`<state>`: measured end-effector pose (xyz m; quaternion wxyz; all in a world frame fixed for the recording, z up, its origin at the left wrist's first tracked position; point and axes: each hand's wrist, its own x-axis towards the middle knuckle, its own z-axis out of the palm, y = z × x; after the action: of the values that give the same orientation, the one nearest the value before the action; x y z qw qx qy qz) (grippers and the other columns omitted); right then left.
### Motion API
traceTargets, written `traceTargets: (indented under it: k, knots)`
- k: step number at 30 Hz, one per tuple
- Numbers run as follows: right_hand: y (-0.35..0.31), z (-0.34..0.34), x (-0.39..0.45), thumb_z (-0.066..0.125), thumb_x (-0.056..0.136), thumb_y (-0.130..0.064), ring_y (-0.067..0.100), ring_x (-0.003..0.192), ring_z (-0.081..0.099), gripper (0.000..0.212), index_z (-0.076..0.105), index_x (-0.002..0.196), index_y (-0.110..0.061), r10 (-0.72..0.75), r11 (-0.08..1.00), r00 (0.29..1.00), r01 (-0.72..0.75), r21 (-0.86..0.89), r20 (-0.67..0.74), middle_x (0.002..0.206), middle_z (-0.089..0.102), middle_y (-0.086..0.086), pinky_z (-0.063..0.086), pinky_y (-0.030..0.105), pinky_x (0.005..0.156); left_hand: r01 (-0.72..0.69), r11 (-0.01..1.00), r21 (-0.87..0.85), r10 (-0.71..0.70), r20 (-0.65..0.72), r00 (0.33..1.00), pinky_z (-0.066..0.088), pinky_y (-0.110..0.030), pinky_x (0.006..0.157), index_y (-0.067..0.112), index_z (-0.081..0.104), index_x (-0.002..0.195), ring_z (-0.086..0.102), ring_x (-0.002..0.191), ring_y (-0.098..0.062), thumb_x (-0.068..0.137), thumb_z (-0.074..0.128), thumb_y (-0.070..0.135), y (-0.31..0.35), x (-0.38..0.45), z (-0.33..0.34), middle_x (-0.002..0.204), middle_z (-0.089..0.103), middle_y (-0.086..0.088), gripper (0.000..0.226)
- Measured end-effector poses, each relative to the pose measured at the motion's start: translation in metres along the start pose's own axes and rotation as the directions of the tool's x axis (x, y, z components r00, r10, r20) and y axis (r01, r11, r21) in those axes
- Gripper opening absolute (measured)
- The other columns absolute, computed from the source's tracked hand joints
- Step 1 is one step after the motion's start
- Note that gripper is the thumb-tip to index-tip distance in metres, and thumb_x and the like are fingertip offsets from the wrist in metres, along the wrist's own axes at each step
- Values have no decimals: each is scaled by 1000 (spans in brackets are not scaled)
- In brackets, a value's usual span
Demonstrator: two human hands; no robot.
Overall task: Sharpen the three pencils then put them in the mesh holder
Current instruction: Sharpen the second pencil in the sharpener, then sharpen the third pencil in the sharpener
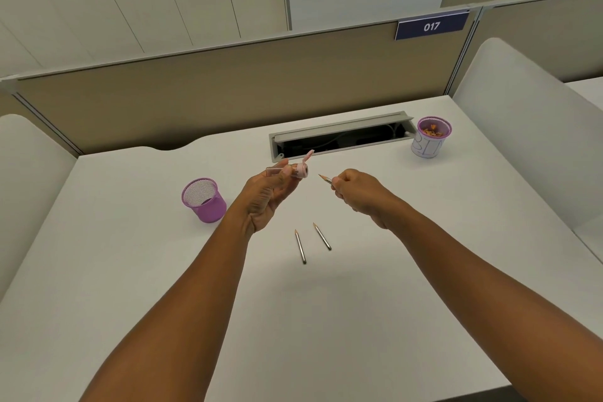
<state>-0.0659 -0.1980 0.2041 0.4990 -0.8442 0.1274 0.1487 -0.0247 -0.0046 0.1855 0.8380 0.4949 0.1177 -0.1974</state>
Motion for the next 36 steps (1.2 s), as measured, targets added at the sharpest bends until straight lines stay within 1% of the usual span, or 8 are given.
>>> traceTargets:
  k: [5,8,11,14,17,19,28,36]
  knots:
    - [23,19,11,39,95,-18,14,90,49,18,54,104,-13,70,997,998,-70,39,-7,108,56,1,38,23,65,-5,999,-49,4,-14,1000,55,-36,90,9,59,118,73,96,-27,92,62,4,-6,1,-10,107,74,-15,27]
    - [38,35,22,38,94,-13,11,79,46,16,52,101,-11,101,994,995,-100,47,-27,104,54,1,36,23,59,-6,998,-61,5,-30,1000,53,-38,93,9,60,118,71,100,-28,93,62,6,-11,3,-17,116,70,-17,25]
    - [53,53,36,39,90,-11,13,71,45,10,49,86,-13,121,993,989,-120,21,-82,101,53,5,33,23,54,-2,998,-69,-1,-44,999,52,-37,95,8,59,120,70,104,-29,93,62,6,-18,6,-24,122,67,-17,28]
    - [69,72,50,43,83,-14,23,81,46,15,46,70,-20,149,988,978,-153,-22,-144,107,50,8,40,29,63,11,997,-71,-15,-45,999,51,-38,97,6,57,123,69,106,-29,93,62,6,-25,8,-31,123,66,-17,30]
    - [86,86,59,45,79,-18,25,95,55,14,52,71,-26,195,973,962,-214,-82,-190,105,56,3,51,41,83,23,998,-54,-26,-54,998,51,-38,100,7,60,115,67,111,-30,92,63,6,-30,11,-38,133,61,-16,23]
    - [95,92,61,45,77,-20,24,97,57,13,55,72,-27,223,960,955,-250,-125,-194,102,59,1,51,46,87,30,998,-47,-32,-46,998,48,-39,105,7,60,113,64,116,-31,92,64,7,-33,13,-41,137,58,-15,22]
    - [125,107,73,44,88,-22,28,114,48,22,64,98,-27,306,896,916,-370,-247,-260,112,54,4,44,42,95,68,996,-65,-70,-32,997,54,-29,96,1,51,129,69,105,-23,92,65,8,-42,24,-50,103,73,-5,40]
    - [128,115,85,44,90,-27,27,115,44,23,63,103,-26,281,890,921,-355,-285,-270,115,53,4,37,39,92,92,994,-54,-94,-32,995,54,-27,95,-10,45,137,72,95,-15,93,62,3,-46,33,-55,90,76,7,48]
